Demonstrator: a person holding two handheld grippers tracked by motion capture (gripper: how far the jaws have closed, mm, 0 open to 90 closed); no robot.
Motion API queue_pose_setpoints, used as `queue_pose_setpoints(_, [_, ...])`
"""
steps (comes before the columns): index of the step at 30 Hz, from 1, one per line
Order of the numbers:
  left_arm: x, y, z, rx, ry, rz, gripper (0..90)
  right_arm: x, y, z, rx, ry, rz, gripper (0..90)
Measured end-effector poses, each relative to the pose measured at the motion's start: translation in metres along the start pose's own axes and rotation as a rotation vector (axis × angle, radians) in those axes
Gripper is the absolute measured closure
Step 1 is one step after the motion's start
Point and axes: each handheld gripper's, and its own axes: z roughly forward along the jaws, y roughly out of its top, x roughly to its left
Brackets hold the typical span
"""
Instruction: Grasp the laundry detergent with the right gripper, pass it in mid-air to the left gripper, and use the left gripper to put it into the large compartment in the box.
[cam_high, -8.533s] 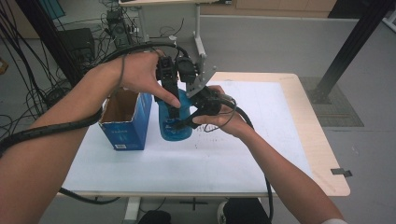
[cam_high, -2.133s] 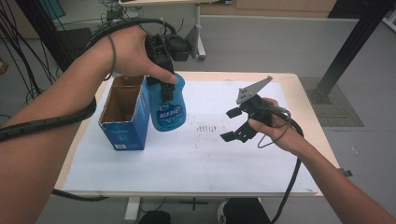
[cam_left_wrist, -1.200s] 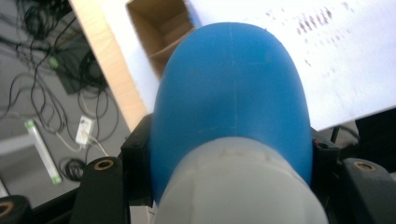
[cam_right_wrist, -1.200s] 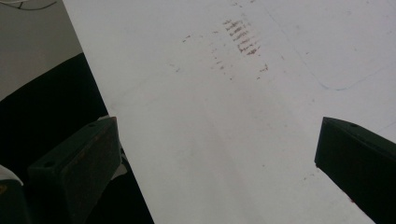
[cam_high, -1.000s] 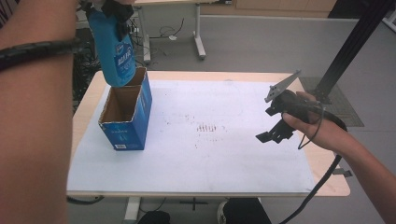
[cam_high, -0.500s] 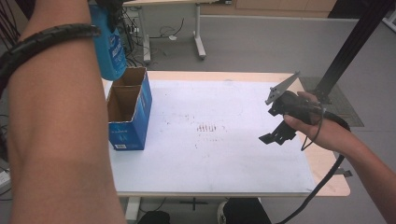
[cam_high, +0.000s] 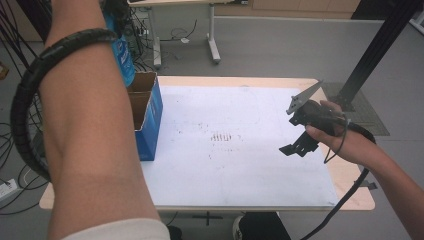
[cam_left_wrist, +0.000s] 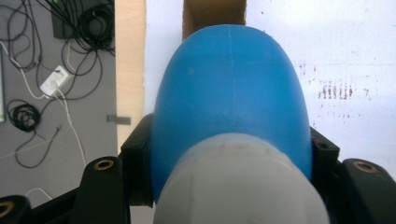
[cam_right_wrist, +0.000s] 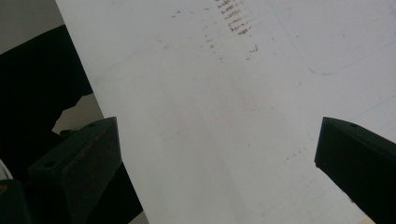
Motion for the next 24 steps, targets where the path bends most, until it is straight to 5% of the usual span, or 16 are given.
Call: queue_pose_setpoints(24, [0.018,-0.008,0.079,0.061,-0.027,-0.042,37.9,-0.005,-0.002,0.002,0.017,-0.009,0.001,0.2])
